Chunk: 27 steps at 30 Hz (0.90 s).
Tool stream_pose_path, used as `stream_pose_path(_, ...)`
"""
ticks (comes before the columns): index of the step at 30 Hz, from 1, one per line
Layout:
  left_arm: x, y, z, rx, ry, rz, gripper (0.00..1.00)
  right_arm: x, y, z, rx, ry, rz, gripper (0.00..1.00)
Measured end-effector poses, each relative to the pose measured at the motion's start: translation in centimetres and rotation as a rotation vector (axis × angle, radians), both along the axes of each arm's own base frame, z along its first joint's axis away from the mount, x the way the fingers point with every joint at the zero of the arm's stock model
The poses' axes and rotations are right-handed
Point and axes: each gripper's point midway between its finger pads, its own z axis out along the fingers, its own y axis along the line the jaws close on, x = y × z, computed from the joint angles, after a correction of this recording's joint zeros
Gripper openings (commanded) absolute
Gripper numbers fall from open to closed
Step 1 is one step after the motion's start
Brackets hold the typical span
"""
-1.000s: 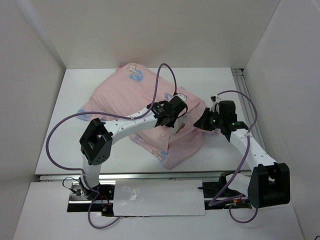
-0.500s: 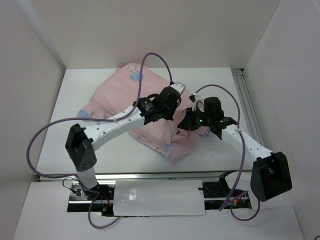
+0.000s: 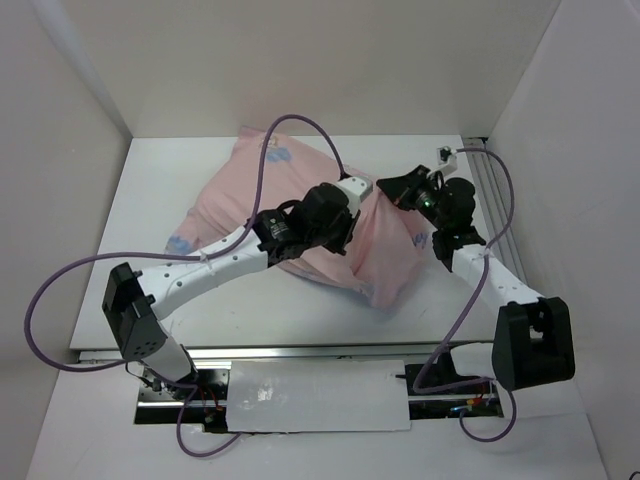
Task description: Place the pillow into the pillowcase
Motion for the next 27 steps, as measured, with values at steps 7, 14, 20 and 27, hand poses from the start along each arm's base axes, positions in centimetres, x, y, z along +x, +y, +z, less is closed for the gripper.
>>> stream_pose_path(7,-5.0,-3.3,-1.1,-0.020,0.055,-0.184,1.00,1.2,-2.7,-1.0,0.033,0.051,-0.088,0.42)
stream_pose_path(14,-4.2,-2.2,-0.8,-0.006,0.068,-0.122,1.00,0.0,-5.4,-7.9,-0.032,0.257,-0.160,1.00)
stream_pose_path(20,2.0,5.6,-0.6,-0.033,0.086,0.156,1.00,-2.2,-8.9,-8.2,-0.156,0.342,-0.308,1.00)
stream_pose_path(27,8.7,19.9,-1.8,-0.081,0.143,0.564,1.00,-3.3,-8.2,-4.1,-0.304,0.252,-0.210,1.00)
